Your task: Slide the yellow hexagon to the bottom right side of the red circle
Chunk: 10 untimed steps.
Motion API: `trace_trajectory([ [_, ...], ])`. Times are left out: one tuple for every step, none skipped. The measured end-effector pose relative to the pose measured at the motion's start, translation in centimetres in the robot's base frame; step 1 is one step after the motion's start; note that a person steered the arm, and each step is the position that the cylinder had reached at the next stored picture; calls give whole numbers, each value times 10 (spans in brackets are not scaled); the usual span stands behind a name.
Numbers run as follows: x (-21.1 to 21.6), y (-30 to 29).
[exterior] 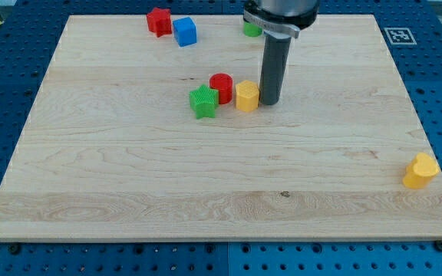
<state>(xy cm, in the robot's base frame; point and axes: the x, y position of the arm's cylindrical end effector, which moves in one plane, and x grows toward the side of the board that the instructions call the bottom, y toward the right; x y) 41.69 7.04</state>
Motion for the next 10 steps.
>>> trace_trajectory([
  [5,0],
  [5,0],
  [32,0],
  [91,0],
  [120,-1],
  [122,-16],
  [107,-42],
  [83,-63],
  [62,-69],
  [53,-69],
])
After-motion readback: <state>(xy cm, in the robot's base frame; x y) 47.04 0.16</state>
